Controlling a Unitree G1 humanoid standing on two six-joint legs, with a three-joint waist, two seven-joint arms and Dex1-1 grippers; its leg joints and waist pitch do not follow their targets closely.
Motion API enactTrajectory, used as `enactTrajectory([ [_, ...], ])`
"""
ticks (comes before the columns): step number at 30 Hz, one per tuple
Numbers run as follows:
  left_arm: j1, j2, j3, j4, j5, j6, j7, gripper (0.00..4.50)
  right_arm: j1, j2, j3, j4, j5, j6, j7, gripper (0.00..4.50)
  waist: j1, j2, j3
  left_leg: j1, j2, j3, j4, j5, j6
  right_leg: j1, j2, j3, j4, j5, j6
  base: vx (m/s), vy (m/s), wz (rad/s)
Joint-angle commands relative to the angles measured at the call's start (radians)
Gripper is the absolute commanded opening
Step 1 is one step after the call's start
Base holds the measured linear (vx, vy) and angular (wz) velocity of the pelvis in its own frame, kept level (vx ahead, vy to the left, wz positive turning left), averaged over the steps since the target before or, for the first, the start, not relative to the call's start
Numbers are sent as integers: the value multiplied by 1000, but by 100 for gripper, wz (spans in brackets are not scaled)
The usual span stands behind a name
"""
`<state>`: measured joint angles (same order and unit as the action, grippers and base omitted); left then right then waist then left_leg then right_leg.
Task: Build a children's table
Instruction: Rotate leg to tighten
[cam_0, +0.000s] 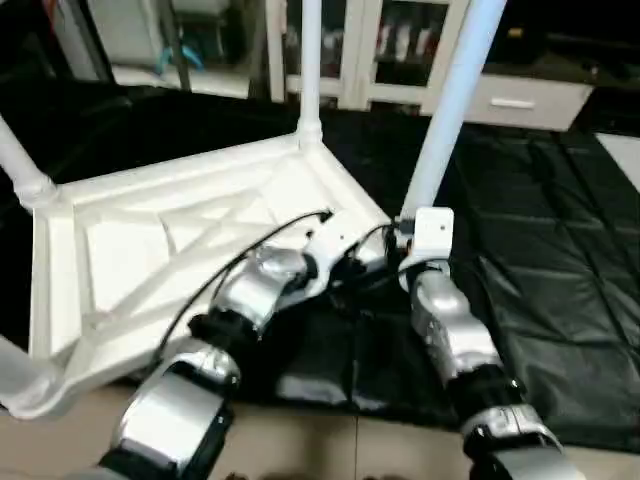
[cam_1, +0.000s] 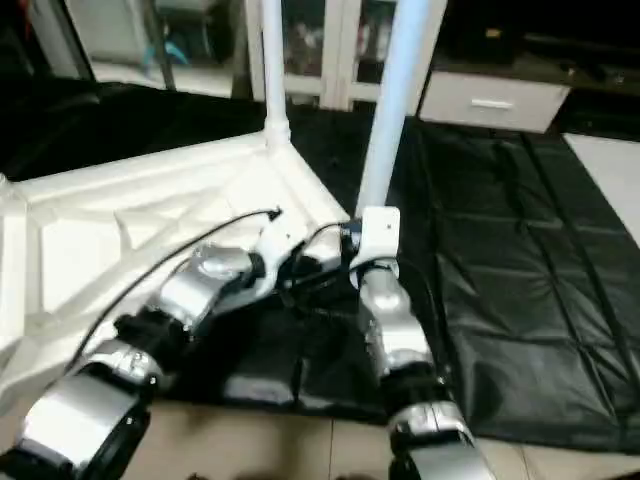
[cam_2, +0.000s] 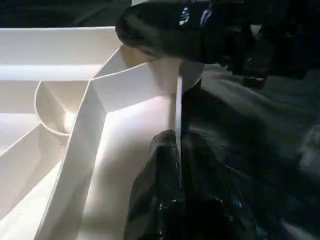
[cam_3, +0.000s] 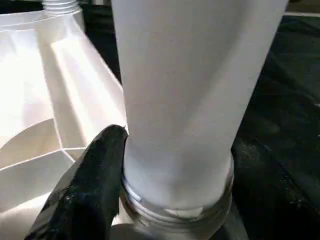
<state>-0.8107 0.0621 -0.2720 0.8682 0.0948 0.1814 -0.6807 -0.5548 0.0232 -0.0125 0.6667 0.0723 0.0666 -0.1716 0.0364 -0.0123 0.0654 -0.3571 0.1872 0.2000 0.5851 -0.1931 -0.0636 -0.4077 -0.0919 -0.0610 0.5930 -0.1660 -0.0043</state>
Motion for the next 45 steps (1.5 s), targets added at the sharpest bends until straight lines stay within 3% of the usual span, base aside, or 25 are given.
enactTrajectory([
  [1,1,-3,40,33,3,-14,108,0,13,18,8,56,-25,-14,-16,270,-2,-7,-63,6,33,-15,-72,-200,38,40,-50,44,-67,-172,-212,0,0,0],
  [4,2,-1,38,41,3,-22,103,0,5,25,14,51,-16,-61,33,270,-1,-6,-62,4,34,-15,-72,-193,56,44,-51,43,-67,-167,-220,0,0,0],
  [5,2,1,40,49,3,-29,99,0,7,19,29,40,-27,-85,52,326,-1,-6,-61,3,34,-15,-72,-201,57,44,-52,42,-69,-186,-217,0,0,0],
  [8,7,12,36,54,3,-44,68,0,32,4,44,-34,-31,-102,91,340,1,-4,-59,2,34,-17,-73,-206,57,45,-52,43,-71,-209,-207,0,0,0],
  [10,17,25,30,39,3,-50,40,0,53,-13,44,-97,-9,-82,139,360,-5,-6,-58,-5,34,-20,-76,-216,56,51,-53,42,-73,-237,-189,0,0,0],
  [13,36,49,16,6,0,-53,-19,0,85,-46,40,-187,50,-45,252,390,-6,-6,-60,-3,37,-19,-74,-204,72,49,-52,43,-71,-211,-200,0,0,0],
  [14,60,76,-2,-30,-7,-59,-100,0,120,-132,72,-269,61,16,384,390,-5,-7,-59,-5,37,-19,-73,-187,82,50,-51,42,-68,-191,-209,0,0,0],
  [15,69,88,-10,-43,-9,-63,-132,0,132,-160,81,-298,77,46,434,390,-4,-10,-58,-5,37,-18,-71,-177,93,53,-48,42,-68,-175,-212,0,0,0],
  [16,70,90,-10,-44,-9,-63,-135,0,134,-163,82,-301,79,49,440,390,0,-7,-59,-4,40,-16,-68,-153,106,48,-50,45,-64,-143,-224,0,0,0],
  [18,97,131,-27,-82,-22,-73,-240,0,180,-267,100,-404,137,128,607,390,4,-9,-58,-6,39,-15,-67,-134,126,54,-49,43,-61,-107,-244,0,0,0],
  [23,143,198,-77,-161,-56,-113,-468,0,273,-456,140,-568,214,219,872,390,11,-9,-56,-2,47,-17,-69,-175,116,51,-53,45,-65,-172,-240,0,0,0],
  [24,150,210,-87,-178,-60,-114,-505,0,289,-489,150,-590,220,230,914,390,12,0,-52,-1,49,-17,-72,-188,110,45,-54,46,-67,-182,-244,0,0,0],
  [26,159,230,-105,-200,-64,-122,-561,0,314,-536,164,-622,237,253,979,390,13,-5,-53,0,47,-15,-71,-214,97,42,-53,46,-71,-210,-242,0,0,0],
  [29,175,262,-136,-248,-85,-107,-670,0,349,-603,192,-666,257,298,1074,390,22,-2,-51,3,52,-18,-76,-228,80,41,-56,47,-72,-244,-235,0,0,0],
  [33,186,278,-142,-280,-87,-86,-716,0,359,-623,207,-692,264,332,1110,390,26,-3,-52,2,53,-19,-77,-231,59,41,-57,46,-69,-237,-238,0,0,0],
  [40,181,285,-138,-274,-82,-90,-714,0,334,-602,220,-665,233,337,1092,390,26,-6,-54,0,49,-18,-73,-205,56,42,-57,45,-67,-220,-234,0,0,0],
  [45,185,291,-137,-288,-83,-79,-721,0,328,-598,219,-663,232,347,1102,352,27,-5,-56,1,49,-17,-71,-188,64,44,-58,45,-63,-194,-244,0,0,0],
])
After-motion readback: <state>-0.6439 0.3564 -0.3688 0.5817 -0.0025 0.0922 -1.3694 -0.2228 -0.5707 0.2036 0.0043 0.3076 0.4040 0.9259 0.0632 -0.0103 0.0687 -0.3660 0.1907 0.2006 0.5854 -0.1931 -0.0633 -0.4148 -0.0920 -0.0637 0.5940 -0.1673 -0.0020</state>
